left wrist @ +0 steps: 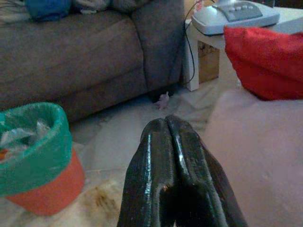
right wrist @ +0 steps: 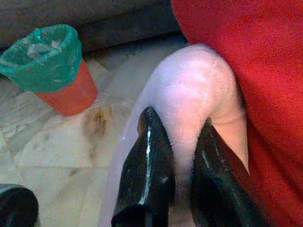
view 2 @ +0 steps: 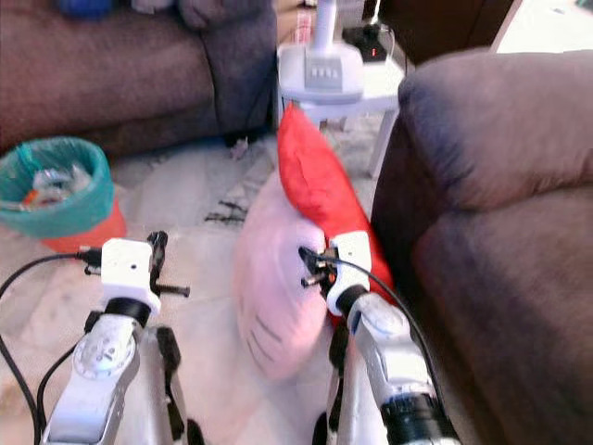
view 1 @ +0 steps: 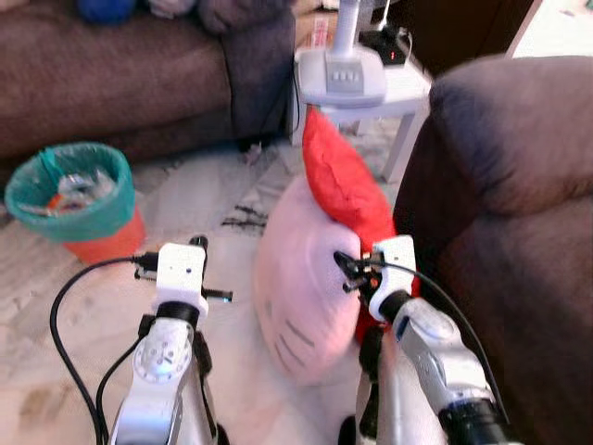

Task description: Move the pillow to the sofa from floor

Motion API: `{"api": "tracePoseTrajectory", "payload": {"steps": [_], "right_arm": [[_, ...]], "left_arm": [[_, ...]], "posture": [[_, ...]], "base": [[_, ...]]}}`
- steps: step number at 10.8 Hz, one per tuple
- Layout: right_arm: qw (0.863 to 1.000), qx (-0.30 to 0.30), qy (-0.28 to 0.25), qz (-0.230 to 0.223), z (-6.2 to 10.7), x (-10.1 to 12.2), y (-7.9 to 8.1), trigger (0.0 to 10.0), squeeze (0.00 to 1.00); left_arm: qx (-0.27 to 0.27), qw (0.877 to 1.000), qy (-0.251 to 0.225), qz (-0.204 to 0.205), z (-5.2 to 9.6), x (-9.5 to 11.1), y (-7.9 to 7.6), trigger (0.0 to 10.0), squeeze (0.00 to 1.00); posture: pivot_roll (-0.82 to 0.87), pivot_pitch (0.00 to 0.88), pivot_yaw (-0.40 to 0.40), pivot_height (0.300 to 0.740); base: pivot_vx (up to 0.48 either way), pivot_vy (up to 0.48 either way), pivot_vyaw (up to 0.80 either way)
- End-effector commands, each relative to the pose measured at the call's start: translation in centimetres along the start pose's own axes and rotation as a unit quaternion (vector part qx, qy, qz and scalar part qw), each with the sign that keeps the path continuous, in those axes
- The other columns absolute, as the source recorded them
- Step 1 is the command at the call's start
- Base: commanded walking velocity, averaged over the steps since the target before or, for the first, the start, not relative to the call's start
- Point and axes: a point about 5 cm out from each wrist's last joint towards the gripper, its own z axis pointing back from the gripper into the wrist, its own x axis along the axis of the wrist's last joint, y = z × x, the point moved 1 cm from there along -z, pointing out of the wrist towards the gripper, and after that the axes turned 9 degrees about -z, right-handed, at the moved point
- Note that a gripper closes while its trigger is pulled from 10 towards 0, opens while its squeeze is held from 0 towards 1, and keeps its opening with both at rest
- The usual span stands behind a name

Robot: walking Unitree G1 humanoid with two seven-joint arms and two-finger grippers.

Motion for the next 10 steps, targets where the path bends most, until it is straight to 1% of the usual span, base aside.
{"api": "tracePoseTrajectory", "payload": {"steps": [1,2,4,10], "right_arm": [[0.999,0.012,-0.038,0.012,-0.05,1.41,0.34,10.0,0.0],[0.999,0.01,-0.037,0.012,-0.03,1.39,0.27,10.0,0.0],[0.999,0.008,-0.037,0.012,-0.08,1.39,0.17,10.0,0.0],[0.999,0.005,-0.037,0.009,-0.15,1.34,0.06,10.0,0.0]], "left_arm": [[0.0,1.0,-0.001,0.002,0.08,-0.02,-0.12,10.0,0.0],[0.0,1.0,-0.001,0.002,0.08,-0.02,-0.14,10.0,0.0],[-0.001,1.0,-0.002,0.002,0.07,-0.03,-0.18,10.0,0.0],[-0.001,1.0,0.0,-0.004,0.05,-0.17,0.67,10.0,0.0]], "posture": [[0.08,0.122,-0.054,0.499],[0.08,0.12,-0.054,0.521],[0.08,0.116,-0.054,0.552],[0.08,0.128,-0.052,0.65]], "base": [[0.0,0.0,0.0],[0.0,0.0,0.0],[0.0,0.0,0.0],[0.0,0.0,0.0]]}}
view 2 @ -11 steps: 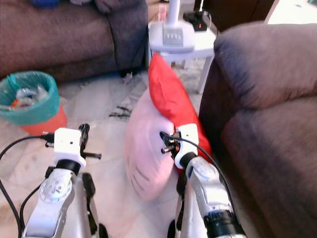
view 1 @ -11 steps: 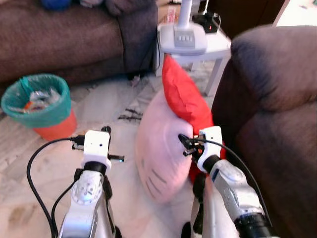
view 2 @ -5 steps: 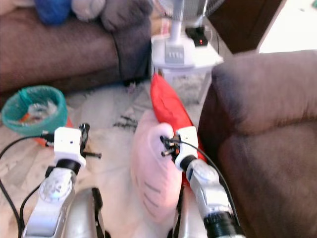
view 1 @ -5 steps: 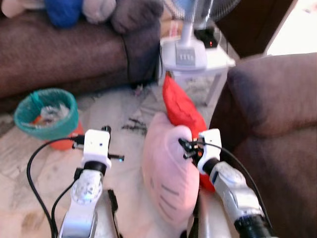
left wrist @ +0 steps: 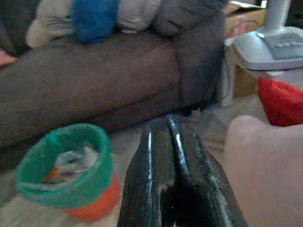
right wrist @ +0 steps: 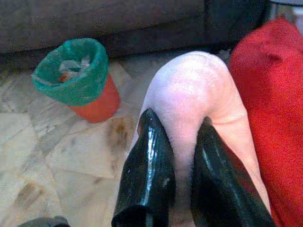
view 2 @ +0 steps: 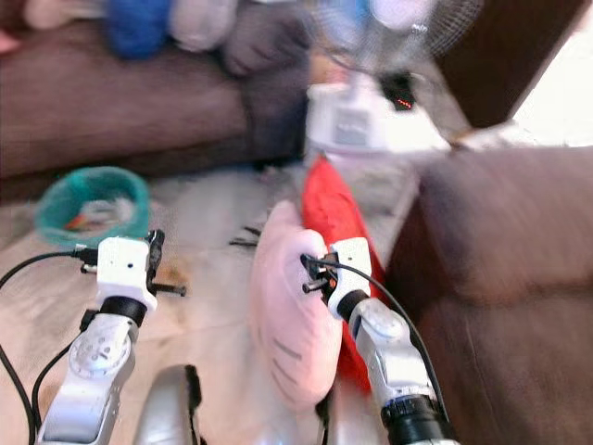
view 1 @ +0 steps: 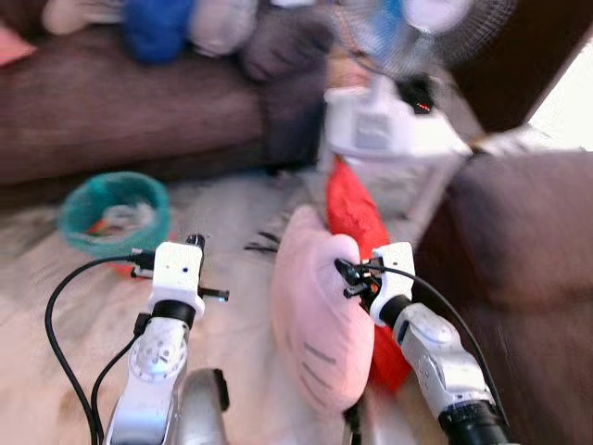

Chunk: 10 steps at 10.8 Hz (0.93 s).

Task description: Move the pillow to the sofa from floor

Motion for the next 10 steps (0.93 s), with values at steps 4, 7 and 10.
{"api": "tracePoseTrajectory", "payload": {"steps": [4,7,10], "right_arm": [[0.998,0.017,-0.06,0.0,-0.27,2.13,0.75,10.0,0.0],[0.997,0.012,-0.071,-0.005,-0.21,2.36,0.69,10.0,0.0],[0.997,0.008,-0.076,-0.011,-0.25,2.37,0.63,10.0,0.0]], "left_arm": [[-0.014,1.0,-0.01,0.015,-0.07,0.6,-0.25,10.0,0.0],[-0.01,1.0,-0.007,0.014,0.0,0.37,0.06,10.0,0.0],[-0.011,1.0,-0.004,0.01,-0.09,0.24,0.19,10.0,0.0]], "posture": [[0.09,0.127,-0.038,0.686],[0.09,0.132,-0.032,0.686],[0.09,0.125,-0.025,0.686]], "base": [[0.071,0.0,0.0],[0.316,0.0,0.0],[0.311,0.0,0.0]]}}
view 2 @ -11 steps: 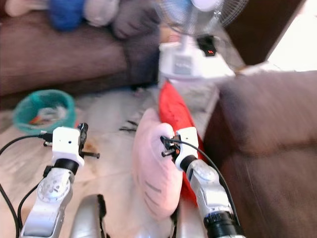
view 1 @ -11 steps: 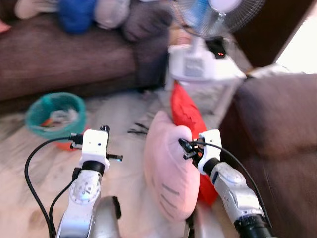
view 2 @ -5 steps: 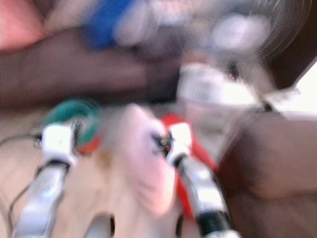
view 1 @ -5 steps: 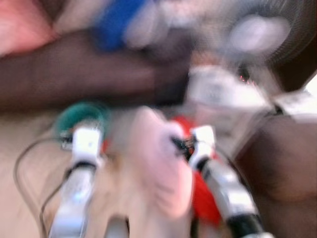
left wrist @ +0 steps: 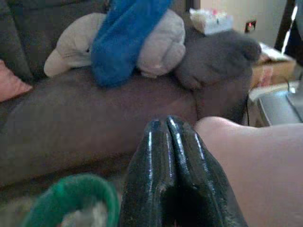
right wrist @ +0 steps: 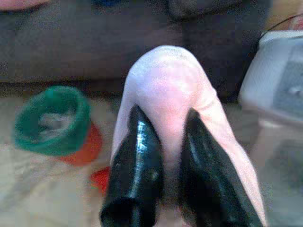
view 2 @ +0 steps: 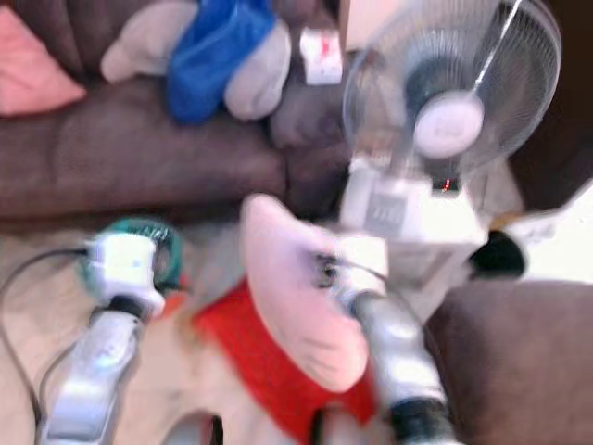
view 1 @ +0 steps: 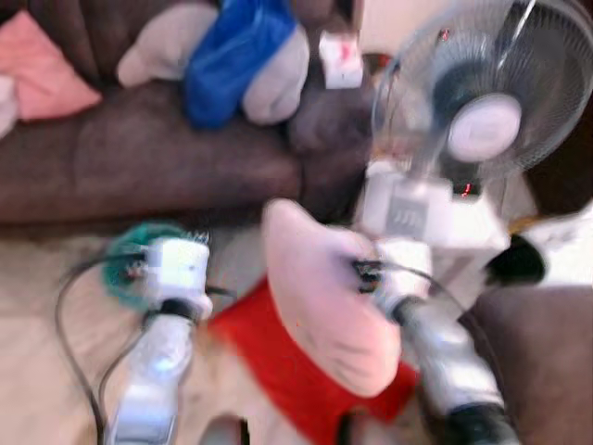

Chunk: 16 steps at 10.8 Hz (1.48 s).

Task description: Move the pillow to the sofa from floor

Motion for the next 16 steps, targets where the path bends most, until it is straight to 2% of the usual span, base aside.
{"api": "tracePoseTrajectory", "payload": {"steps": [1,7,11,14,16], "right_arm": [[0.997,0.05,-0.055,0.001,-0.99,2.12,2.55,10.0,0.0],[0.997,0.05,-0.063,-0.002,-1.07,2.14,2.62,10.0,0.0],[0.997,0.052,-0.064,-0.003,-1.03,2.13,2.61,10.0,0.0],[0.997,0.047,-0.059,-0.001,-1.14,2.11,2.51,10.0,0.0],[0.998,0.041,-0.057,0.002,-1.11,2.15,2.26,10.0,0.0]], "left_arm": [[0.009,1.0,0.005,-0.006,0.17,-0.27,0.81,10.0,0.0],[0.005,1.0,-0.003,-0.007,0.17,0.02,0.98,10.0,0.0],[0.007,1.0,-0.001,-0.005,0.24,0.01,0.92,10.0,0.0],[0.01,1.0,0.004,-0.004,0.19,-0.17,0.81,10.0,0.0],[0.012,1.0,0.007,-0.003,0.21,-0.24,0.72,10.0,0.0]], "posture": [[0.09,0.119,-0.024,0.686],[0.1,0.102,-0.016,0.686],[0.1,0.121,-0.019,0.686],[0.09,0.121,-0.026,0.73],[0.09,0.123,-0.033,0.74]], "base": [[0.0,0.0,0.0],[0.0,0.0,0.0],[0.0,0.0,0.0],[0.0,0.0,0.0],[0.0,0.0,0.0]]}}
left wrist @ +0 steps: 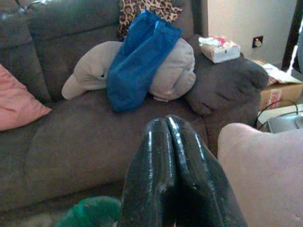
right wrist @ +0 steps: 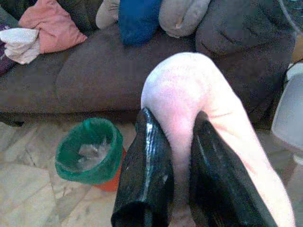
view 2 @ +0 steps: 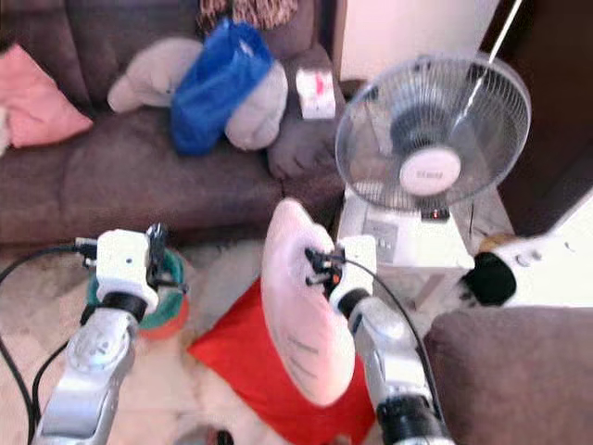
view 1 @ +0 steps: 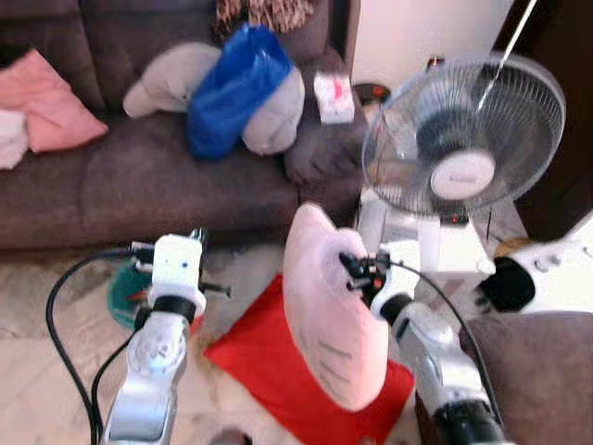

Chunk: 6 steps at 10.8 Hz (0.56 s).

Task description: Move the pillow to the sofa from floor

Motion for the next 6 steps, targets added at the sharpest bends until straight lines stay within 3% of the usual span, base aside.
{"api": "tracePoseTrajectory", "payload": {"steps": [1,6], "right_arm": [[0.999,0.015,-0.043,0.016,-0.37,2.02,0.65,10.0,0.0],[0.999,0.015,-0.032,0.025,-0.49,1.86,0.64,10.0,0.0]], "left_arm": [[0.004,1.0,0.007,0.002,0.24,-0.17,0.02,10.0,0.0],[0.01,1.0,0.003,0.007,0.26,-0.18,-0.04,10.0,0.0]], "posture": [[0.09,0.123,-0.033,0.74],[0.09,0.119,-0.039,0.74]], "base": [[0.0,0.0,0.0],[0.0,0.0,0.0]]}}
